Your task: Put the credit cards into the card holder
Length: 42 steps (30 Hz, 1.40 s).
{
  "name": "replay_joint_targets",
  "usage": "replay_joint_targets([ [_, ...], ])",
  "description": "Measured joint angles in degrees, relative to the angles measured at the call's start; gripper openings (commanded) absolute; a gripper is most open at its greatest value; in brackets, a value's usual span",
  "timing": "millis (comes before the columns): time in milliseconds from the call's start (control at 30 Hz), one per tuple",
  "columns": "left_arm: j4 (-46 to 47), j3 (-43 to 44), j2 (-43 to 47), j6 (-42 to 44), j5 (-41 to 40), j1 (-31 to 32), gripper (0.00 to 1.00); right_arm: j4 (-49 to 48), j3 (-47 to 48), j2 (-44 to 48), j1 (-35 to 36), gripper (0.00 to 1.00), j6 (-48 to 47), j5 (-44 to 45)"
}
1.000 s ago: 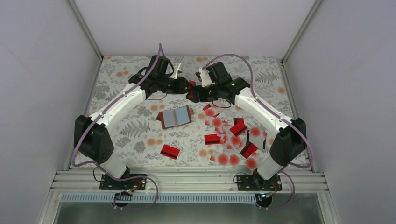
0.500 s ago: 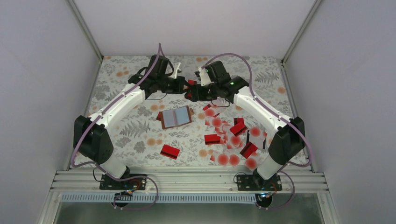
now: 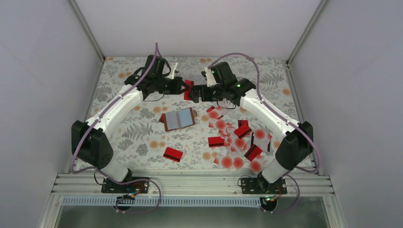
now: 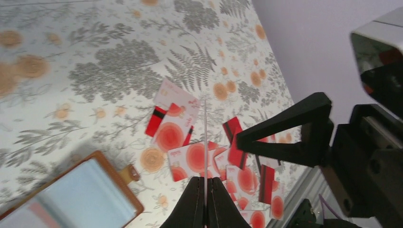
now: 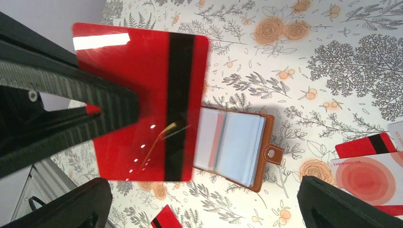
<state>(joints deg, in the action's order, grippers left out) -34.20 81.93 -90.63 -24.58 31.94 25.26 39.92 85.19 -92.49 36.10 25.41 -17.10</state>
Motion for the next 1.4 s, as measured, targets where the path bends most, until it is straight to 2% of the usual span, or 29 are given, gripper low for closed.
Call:
replay_joint_targets([
  [200,1.1,-7.9,5.2,0.0,0.0,-4.9,0.02,-3.7,-2.6,0.4,0.0,0.97,-0.2,-3.7],
  [367,3.6,-16.4,6.8,-1.0,0.8,-8.5,0.02,-5.8,-3.5,-0.3,0.0,0.92,-0.2,-6.9],
  [500,7.2,-23.1,7.0,-2.6,2.9,-10.3,0.02,-7.8,-3.4,-4.8,0.0,0.85,0.1,-9.7],
  [733,12.9,-29.9,7.0,-4.6,5.3,-12.6,0.02,-11.5,-3.6,-12.2,0.0,0.74,2.1,-14.8],
  [933,15.9,-32.3,5.7,-4.9,6.6,-13.0,0.02,-14.8,-3.6,-15.8,0.0,0.68,2.8,-18.9],
  [1100,17.8,-33.2,4.5,-4.9,7.0,-13.3,0.02,-15.4,-3.3,-19.7,0.0,0.58,2.8,-20.3],
  [1400,20.5,-33.8,0.2,-4.9,8.3,-13.3,0.02,-15.0,-2.6,-24.3,-0.7,0.51,2.0,-20.2],
])
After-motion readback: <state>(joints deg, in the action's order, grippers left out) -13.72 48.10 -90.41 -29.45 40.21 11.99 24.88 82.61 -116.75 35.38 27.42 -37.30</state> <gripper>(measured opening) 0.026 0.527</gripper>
